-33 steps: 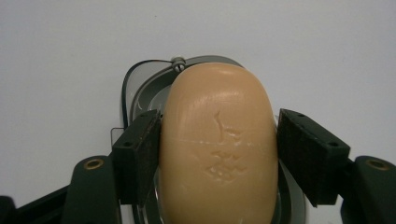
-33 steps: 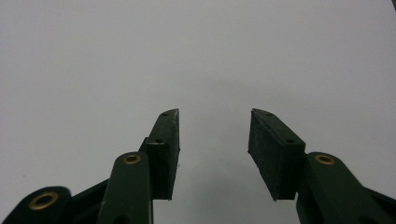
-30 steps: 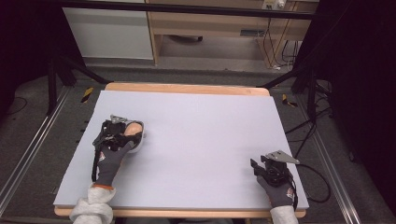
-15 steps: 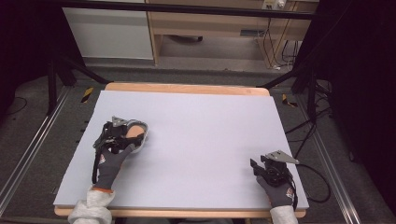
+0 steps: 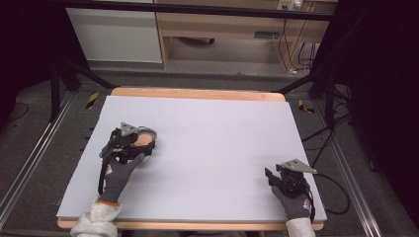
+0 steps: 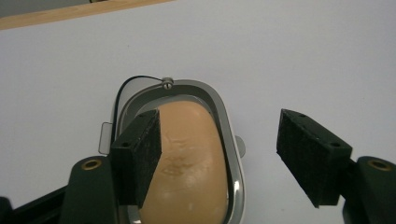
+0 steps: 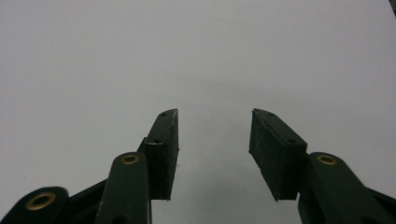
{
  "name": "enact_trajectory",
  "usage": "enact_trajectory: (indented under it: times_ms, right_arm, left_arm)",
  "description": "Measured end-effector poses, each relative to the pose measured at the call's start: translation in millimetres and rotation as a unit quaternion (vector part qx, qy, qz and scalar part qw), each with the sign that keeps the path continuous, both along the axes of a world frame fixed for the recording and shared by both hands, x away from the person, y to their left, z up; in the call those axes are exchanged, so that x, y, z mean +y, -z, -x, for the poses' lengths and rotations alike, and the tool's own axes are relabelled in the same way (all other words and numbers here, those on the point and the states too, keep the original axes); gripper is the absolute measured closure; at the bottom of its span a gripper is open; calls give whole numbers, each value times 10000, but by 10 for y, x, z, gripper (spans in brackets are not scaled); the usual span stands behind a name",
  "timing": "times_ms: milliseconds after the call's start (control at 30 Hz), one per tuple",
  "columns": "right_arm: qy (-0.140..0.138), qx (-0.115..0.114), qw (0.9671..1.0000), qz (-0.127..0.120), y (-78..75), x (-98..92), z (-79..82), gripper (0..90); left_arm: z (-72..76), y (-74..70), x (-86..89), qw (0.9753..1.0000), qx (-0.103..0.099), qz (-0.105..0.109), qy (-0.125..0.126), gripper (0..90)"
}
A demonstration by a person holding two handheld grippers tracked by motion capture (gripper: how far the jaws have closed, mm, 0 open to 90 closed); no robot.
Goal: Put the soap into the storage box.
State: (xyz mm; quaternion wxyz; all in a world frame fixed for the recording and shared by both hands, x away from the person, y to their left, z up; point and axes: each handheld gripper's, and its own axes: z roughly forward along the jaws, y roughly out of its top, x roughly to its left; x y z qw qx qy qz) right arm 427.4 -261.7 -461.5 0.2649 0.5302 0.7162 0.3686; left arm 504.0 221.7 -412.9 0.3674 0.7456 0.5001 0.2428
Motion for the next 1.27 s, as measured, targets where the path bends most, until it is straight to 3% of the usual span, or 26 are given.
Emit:
enact_trajectory:
  times_ms: [333, 633, 867, 967, 1067, 1267]
  right_arm:
    - [12, -31, 10000, -6, 4, -3, 2, 518]
    - [14, -11, 10000, -50, 24, -21, -3, 479]
    - [27, 25, 10000, -90, 42, -30, -1, 451]
    - [56, 42, 9999, -138, 54, -51, 3, 421]
    - [68, 61, 9998, -154, 68, -67, 15, 404]
    - [87, 93, 9998, -166, 88, -100, 34, 383]
  left_arm:
    - [218, -47, -14, 9990, -101, 235, 367, 310]
    - [447, 98, 67, 9979, -24, 275, 583, 308]
    - [590, 270, 199, 9981, 55, 181, 579, 294]
    - [664, 349, 294, 9987, 99, 186, 459, 274]
    - [721, 387, 361, 9993, 109, 82, 348, 264]
    - [794, 402, 488, 9995, 129, 108, 257, 251]
